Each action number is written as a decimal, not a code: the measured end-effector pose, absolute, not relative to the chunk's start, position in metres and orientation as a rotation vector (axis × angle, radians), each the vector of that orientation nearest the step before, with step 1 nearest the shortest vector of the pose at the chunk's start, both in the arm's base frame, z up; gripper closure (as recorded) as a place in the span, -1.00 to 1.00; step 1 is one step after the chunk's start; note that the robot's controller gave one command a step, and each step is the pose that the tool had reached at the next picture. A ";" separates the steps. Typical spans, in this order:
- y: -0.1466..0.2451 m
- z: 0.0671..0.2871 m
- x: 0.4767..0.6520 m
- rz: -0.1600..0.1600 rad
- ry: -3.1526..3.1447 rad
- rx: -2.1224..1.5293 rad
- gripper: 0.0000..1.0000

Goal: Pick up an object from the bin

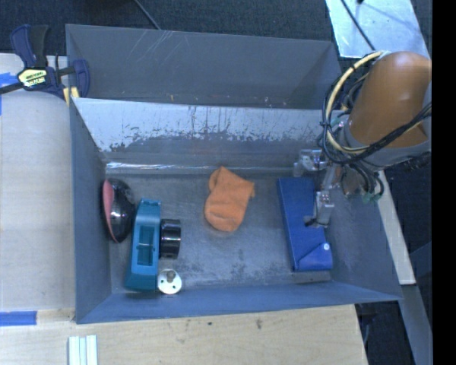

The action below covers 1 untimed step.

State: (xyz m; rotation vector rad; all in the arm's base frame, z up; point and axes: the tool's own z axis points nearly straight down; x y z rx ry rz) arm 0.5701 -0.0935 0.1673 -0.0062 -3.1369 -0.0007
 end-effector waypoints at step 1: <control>-0.093 0.172 0.572 0.001 -3.145 -0.003 -1.00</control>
Offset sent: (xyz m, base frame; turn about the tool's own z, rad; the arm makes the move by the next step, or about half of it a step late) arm 0.0215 0.0691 -0.0652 0.0584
